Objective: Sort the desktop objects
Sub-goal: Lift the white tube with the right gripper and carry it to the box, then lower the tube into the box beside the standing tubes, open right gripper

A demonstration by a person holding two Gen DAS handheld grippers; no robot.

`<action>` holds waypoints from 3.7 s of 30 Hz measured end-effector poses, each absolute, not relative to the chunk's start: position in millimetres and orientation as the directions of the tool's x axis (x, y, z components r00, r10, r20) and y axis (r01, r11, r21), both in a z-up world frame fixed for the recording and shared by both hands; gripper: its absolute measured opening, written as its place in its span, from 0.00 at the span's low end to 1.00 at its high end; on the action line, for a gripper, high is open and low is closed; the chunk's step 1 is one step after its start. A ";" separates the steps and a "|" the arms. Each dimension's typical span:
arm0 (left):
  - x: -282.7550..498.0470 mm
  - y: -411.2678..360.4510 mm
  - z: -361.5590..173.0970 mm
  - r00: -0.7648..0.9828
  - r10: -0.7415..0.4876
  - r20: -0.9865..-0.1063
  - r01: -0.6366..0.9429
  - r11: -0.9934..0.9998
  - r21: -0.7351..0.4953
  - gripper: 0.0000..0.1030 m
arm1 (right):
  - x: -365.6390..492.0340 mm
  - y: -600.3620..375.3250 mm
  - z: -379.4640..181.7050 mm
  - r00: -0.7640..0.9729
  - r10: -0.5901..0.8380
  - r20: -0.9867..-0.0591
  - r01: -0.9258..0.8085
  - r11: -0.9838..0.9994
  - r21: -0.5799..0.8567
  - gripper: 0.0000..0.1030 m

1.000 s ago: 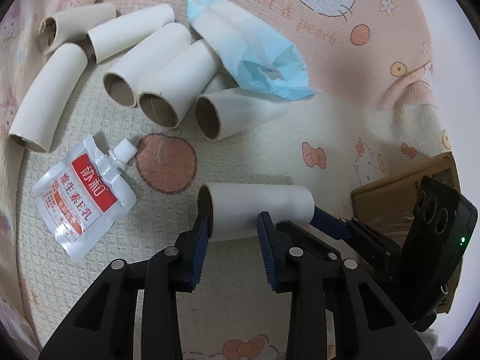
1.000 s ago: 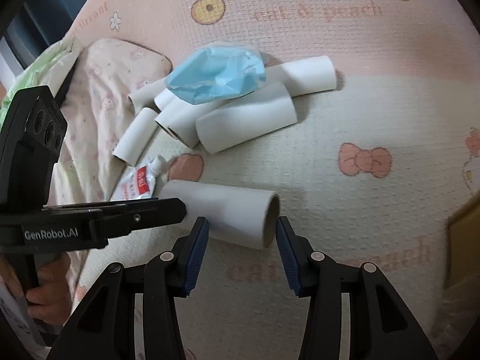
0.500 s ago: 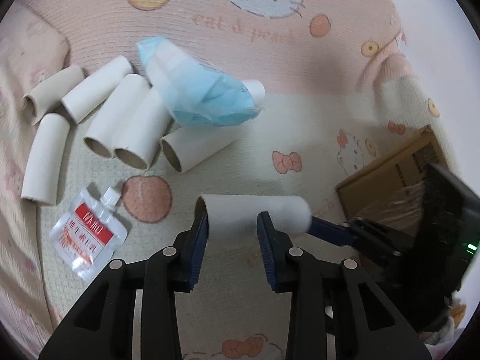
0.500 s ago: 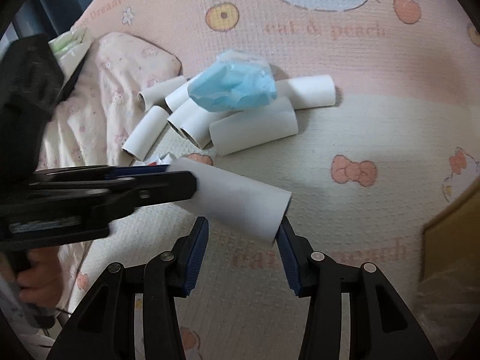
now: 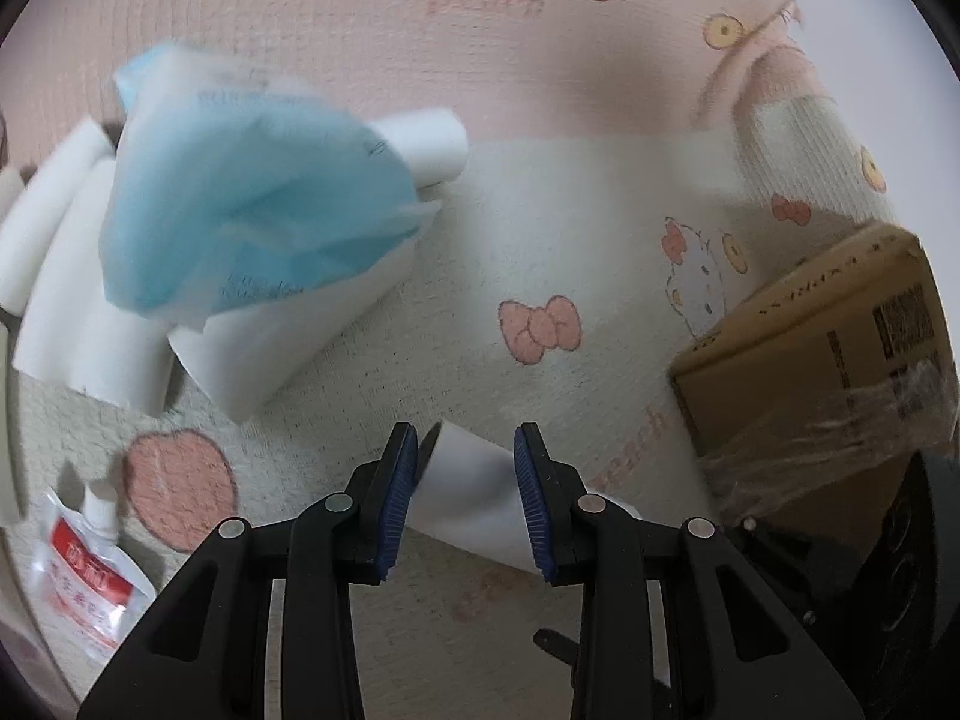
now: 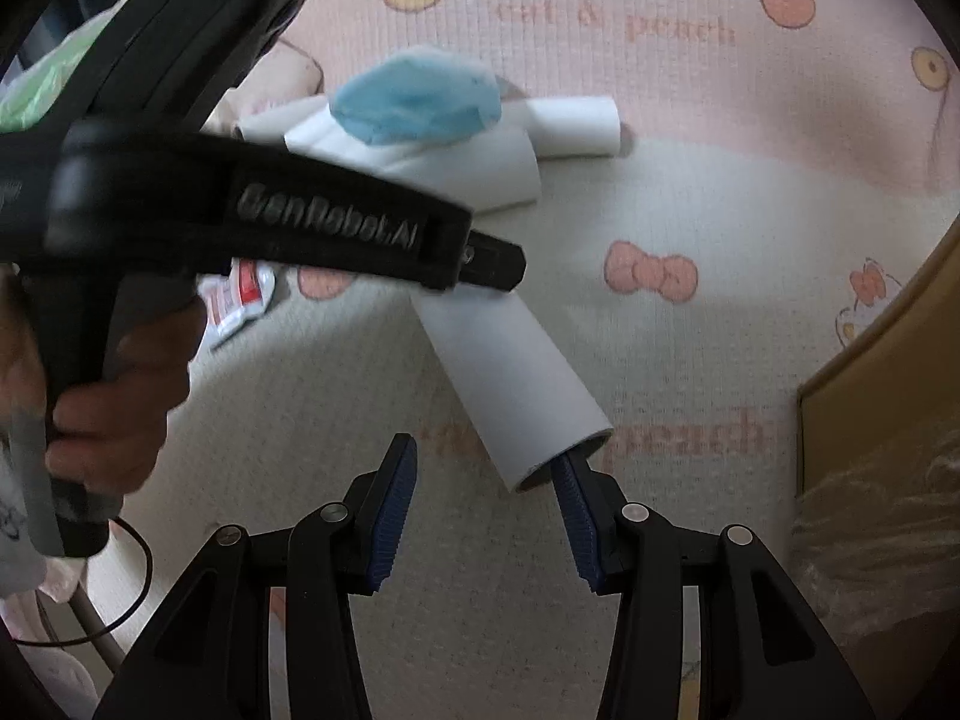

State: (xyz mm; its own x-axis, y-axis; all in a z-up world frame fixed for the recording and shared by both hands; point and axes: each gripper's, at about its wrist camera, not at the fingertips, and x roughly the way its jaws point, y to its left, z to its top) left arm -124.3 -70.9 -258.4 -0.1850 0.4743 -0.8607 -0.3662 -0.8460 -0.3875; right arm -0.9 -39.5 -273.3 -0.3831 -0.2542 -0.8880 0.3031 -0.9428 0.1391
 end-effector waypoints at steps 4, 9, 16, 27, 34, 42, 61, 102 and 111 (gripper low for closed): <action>-121.3 -84.6 -254.8 -0.189 0.497 -0.847 -0.312 -0.848 -0.428 0.55 | 2.0 -40.1 -273.2 -0.363 -0.243 -0.900 0.344 -0.932 0.113 0.43; -110.0 -99.5 -247.3 -0.219 0.507 -0.834 -0.274 -0.852 -0.446 0.60 | 3.8 -28.7 -263.6 -0.376 -0.266 -0.888 0.366 -0.923 0.121 0.64; -100.3 -103.8 -255.3 -0.210 0.567 -0.797 -0.205 -0.822 -0.531 0.60 | -4.1 -9.9 -260.9 -0.408 -0.259 -0.876 0.351 -0.930 0.111 0.65; -106.9 -100.4 -282.7 -0.149 0.641 -0.753 -0.073 -0.767 -0.638 0.60 | -37.1 -23.8 -287.0 -0.381 -0.291 -0.877 0.341 -0.926 0.159 0.65; -118.4 -101.3 -298.9 -0.103 0.687 -0.720 0.014 -0.722 -0.691 0.54 | -50.4 -17.3 -299.5 -0.350 -0.360 -0.865 0.276 -0.922 0.272 0.65; -123.2 -100.8 -305.3 -0.093 0.720 -0.688 0.054 -0.687 -0.725 0.47 | -60.6 -24.4 -308.3 -0.311 -0.420 -0.853 0.297 -0.895 0.332 0.52; -86.9 -79.7 -206.9 -0.271 0.610 -0.745 -0.339 -0.785 -0.519 0.47 | -56.9 -34.9 -269.7 -0.434 -0.423 -0.795 0.322 -0.897 0.302 0.39; -39.0 78.8 -29.5 -0.158 0.737 -0.657 -0.698 -0.554 -0.454 0.47 | 57.1 115.0 -87.5 -0.808 -0.219 -0.547 0.119 -0.970 0.211 0.40; -55.4 108.6 -51.6 -0.057 0.706 -0.706 -0.635 -0.572 -0.519 0.47 | 46.2 135.3 -106.7 -0.744 -0.191 -0.641 0.116 -0.981 0.157 0.40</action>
State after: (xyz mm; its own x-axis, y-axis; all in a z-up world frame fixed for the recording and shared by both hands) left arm -55.4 108.6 -51.6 -0.0575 0.7056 -0.7063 -0.6352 -0.5717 -0.5194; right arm 46.2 135.3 -106.7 -0.7438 -0.1907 -0.6407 0.1161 -0.9807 0.1571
